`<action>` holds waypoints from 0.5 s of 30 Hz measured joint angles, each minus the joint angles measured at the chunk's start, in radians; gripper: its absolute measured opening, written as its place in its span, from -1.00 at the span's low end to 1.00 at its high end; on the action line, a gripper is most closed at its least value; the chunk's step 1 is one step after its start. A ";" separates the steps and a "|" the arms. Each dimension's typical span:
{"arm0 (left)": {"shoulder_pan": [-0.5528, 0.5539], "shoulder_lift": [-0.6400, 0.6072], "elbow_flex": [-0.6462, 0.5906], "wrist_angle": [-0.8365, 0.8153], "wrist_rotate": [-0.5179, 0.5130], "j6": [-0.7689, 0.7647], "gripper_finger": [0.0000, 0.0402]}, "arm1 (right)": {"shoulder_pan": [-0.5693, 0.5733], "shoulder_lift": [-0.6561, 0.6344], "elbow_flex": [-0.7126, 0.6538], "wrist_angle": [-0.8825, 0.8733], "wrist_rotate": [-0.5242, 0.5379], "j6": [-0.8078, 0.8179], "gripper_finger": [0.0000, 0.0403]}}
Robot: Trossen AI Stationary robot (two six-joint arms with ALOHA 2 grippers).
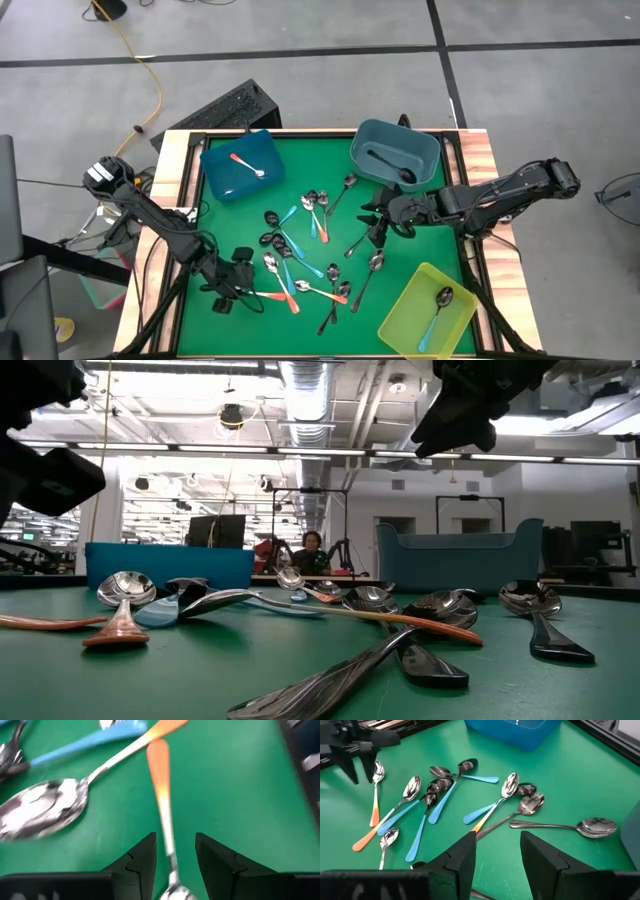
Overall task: Sort silverware by color (type)
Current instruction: Put the orange spoon into the dark blue bin
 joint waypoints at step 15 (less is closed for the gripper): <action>-0.037 0.141 0.001 0.005 -0.015 -0.037 -0.40 | 0.000 0.000 0.000 0.004 0.000 0.012 -0.16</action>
